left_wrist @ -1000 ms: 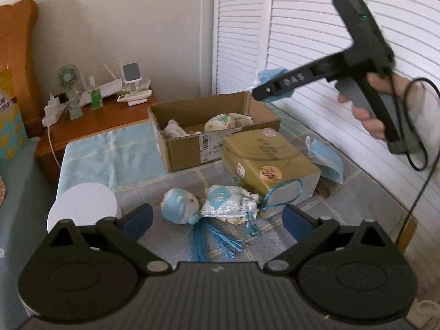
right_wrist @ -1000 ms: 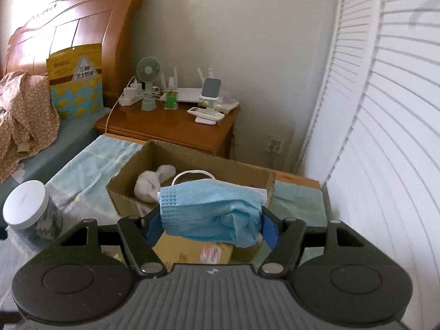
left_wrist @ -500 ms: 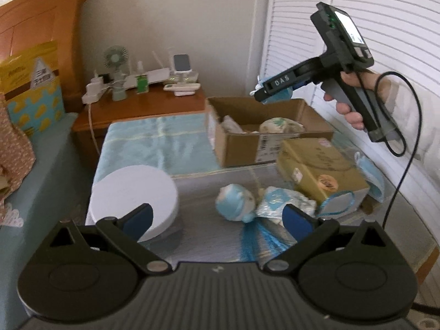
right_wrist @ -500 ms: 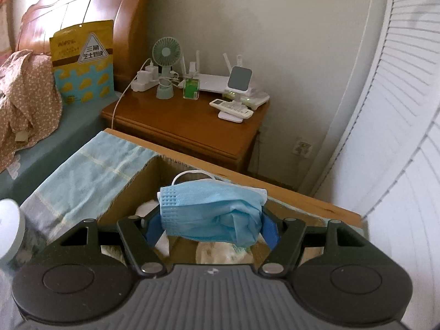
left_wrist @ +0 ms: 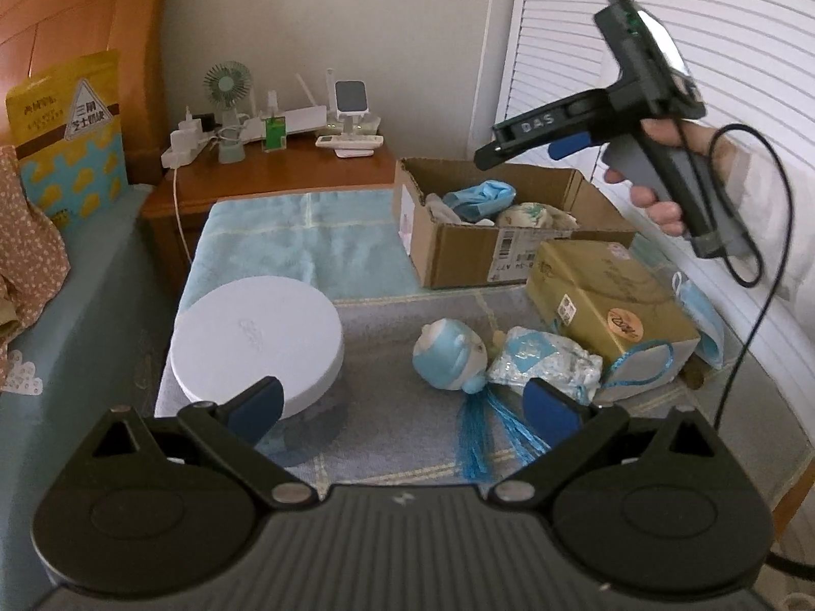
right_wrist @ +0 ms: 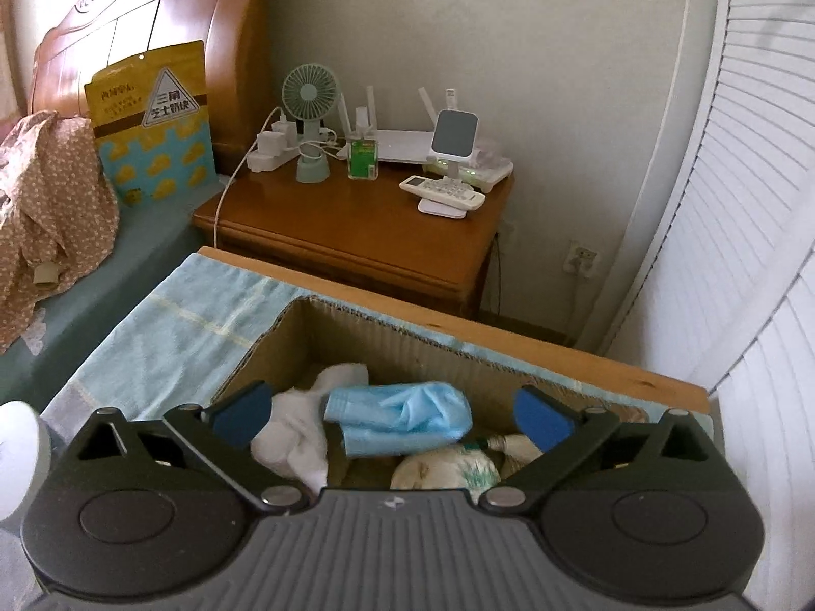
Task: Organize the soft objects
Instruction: 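Carry the blue mask with the right gripper and release it into the box, then move the right gripper down to the unfolded blue face mask beside the tan box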
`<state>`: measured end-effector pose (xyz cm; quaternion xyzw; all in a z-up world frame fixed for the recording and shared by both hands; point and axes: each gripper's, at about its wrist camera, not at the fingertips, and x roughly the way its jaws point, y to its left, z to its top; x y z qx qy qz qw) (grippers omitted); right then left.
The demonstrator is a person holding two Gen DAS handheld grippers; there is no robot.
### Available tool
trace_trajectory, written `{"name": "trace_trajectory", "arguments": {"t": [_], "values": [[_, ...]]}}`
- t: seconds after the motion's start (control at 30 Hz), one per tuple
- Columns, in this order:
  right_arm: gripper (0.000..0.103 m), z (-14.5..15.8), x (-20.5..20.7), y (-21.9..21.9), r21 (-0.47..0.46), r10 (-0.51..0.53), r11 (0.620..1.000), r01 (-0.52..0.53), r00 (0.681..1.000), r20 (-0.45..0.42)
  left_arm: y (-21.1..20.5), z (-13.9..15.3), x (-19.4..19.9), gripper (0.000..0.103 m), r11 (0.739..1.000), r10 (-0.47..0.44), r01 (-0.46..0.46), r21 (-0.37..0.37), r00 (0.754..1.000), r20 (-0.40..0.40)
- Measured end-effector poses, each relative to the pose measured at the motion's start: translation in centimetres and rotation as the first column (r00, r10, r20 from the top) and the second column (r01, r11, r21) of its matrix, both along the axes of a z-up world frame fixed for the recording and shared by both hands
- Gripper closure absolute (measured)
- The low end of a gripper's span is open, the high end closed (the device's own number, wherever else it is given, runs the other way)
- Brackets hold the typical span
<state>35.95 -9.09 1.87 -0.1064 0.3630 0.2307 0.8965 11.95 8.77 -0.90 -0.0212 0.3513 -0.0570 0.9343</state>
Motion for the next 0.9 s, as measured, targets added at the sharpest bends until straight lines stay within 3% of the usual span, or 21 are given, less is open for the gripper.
{"name": "trace_trajectory", "arguments": {"t": [0.5, 0.9], "values": [[0.000, 1.8, -8.1, -3.9, 0.040, -0.061, 0.997, 0.061, 0.998, 0.011, -1.4, 0.5, -1.7, 0.003, 0.998, -0.056, 0.056, 0.016, 0.998, 0.020], [0.000, 1.4, -16.2, -8.5, 0.086, -0.195, 0.978, 0.190, 0.979, 0.060, -1.7, 0.0, -2.0, 0.003, 0.996, -0.085, 0.085, 0.010, 0.996, 0.010]]}}
